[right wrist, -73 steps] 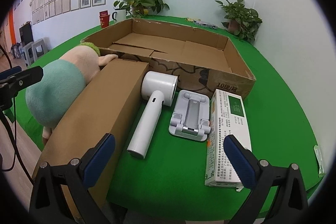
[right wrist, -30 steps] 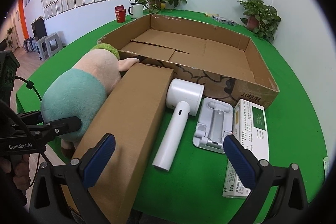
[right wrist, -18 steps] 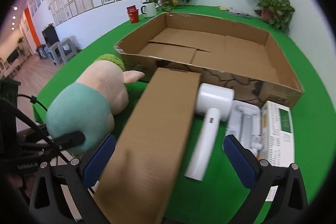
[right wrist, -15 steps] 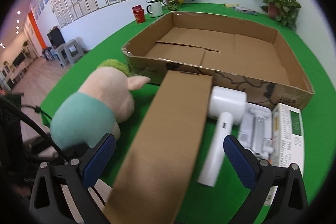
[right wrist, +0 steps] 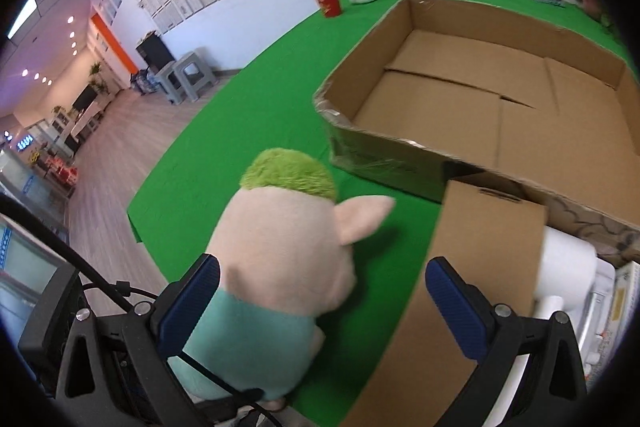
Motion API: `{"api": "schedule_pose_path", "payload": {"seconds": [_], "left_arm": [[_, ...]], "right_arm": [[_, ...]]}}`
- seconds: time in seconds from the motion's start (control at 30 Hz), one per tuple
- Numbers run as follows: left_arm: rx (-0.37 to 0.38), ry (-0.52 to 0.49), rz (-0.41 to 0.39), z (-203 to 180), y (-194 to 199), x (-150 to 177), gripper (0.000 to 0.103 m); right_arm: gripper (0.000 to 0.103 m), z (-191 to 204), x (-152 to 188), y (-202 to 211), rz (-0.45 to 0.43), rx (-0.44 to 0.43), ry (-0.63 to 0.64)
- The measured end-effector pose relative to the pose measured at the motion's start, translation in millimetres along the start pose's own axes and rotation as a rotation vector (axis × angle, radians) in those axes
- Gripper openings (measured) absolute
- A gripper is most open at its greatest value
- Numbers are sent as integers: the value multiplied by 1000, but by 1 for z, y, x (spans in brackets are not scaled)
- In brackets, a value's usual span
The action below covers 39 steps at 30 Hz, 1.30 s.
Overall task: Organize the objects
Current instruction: 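Grasp the plush pig's teal body with the right gripper and lift, then carry the plush pig with the right gripper over the open cardboard box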
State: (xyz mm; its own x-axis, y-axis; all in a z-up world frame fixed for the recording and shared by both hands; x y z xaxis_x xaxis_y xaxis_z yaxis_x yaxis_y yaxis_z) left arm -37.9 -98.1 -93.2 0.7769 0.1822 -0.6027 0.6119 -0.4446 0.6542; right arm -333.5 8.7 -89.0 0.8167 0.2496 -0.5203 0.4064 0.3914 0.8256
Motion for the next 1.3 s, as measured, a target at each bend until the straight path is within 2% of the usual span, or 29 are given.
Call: {"api": "schedule_pose_path", "payload": {"seconds": [0.3,0.5,0.6,0.83,1.03,1.2,1.3], "left_arm": [[56,48,6,12,2,0,66],[63,57,10,13,3,-1,66],[59,51,14,9,3,-1,66],[50,16,34,1,2,-4,66],[35,-17,53,-5,2,-7,66],[19,-31,55,-10,0,-8,66],[35,-4,56,-9,0,-9,66]], "right_arm": [[102,29,-4,-24,79,-18,54],[99,40,1,-28,110,-31,85],[99,41,3,-29,115,-26,80],[100,31,5,-27,152,-85,26],[100,19,3,-31,144,-41,1],[100,22,5,-22,104,25,79],[100,23,9,-29,120,0,46]]}}
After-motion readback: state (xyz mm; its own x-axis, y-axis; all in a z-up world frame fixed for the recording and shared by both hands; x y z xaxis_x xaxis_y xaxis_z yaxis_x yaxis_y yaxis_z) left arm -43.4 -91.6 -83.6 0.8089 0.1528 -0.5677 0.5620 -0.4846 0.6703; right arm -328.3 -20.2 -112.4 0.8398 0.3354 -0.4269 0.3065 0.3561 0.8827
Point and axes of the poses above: each gripper's, at about its wrist camera, not at the fingertips, and y roughly against the way its jaws point, z to its left, x to its underside, the point moved 5 cm from there along -y, roughly the way its jaws point, and after that the axes turned 6 degrees about x, right-handed, at the moved point
